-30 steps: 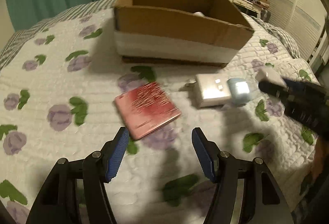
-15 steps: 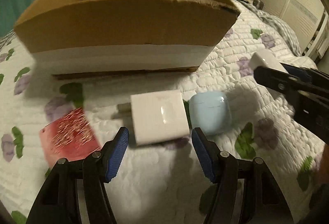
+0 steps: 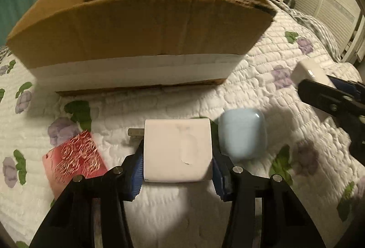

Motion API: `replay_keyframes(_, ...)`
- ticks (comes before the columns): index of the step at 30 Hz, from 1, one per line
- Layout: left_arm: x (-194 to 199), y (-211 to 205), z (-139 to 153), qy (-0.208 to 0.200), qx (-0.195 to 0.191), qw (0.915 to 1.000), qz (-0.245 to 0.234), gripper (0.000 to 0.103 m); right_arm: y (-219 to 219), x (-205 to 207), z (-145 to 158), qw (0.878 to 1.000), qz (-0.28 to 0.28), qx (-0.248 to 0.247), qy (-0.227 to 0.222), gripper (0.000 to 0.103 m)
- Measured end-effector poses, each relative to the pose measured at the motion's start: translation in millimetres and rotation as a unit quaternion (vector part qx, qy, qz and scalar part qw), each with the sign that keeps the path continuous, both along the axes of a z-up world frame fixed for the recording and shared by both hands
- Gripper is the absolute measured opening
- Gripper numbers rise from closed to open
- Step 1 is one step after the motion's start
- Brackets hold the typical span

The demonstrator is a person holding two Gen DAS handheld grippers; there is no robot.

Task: Organize rigid objects
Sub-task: 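Grasp the white square charger with the left gripper, then carry both white chargers into the box and open both grippers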

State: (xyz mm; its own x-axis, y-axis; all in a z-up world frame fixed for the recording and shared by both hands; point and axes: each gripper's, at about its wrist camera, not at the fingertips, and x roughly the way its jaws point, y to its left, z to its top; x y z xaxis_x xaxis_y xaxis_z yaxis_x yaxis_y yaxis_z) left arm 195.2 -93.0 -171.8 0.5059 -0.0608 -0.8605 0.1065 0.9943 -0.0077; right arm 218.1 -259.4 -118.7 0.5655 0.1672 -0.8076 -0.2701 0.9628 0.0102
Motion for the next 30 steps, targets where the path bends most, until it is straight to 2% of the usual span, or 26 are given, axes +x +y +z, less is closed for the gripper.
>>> replay_keyframes(7, -33.1, 8.0, 28.1, -0.02, -0.002, 0.9997, -0.015, 0.05, 8.4, -18.4, 15.1, 1.0, 0.003, -0.008, -0.027, 0.04)
replay_keyframes(16, -56.1, 32.4, 97.9, -0.076, -0.02, 0.9967, -0.017, 0.051, 33.8, -44.9, 65.9, 0.997, 0.019, -0.013, -0.07, 0.04)
replay_keyframes(19, -48.4, 38.7, 116.7, -0.094, -0.021, 0.9952, -0.011, 0.051, 44.9, -45.5, 88.1, 0.995, 0.028, -0.014, -0.09, 0.04)
replay_keyframes(23, -40.7, 54.1, 142.3, -0.12, -0.005, 0.9928, -0.005, 0.051, 61.5, -38.1, 118.6, 0.992, 0.043, -0.007, -0.121, 0.04)
replay_keyframes(30, -5.2, 85.5, 174.8, -0.154, -0.006, 0.9879, 0.016, 0.05, 92.6, 0.8, 145.4, 0.985, 0.073, 0.017, -0.155, 0.04)
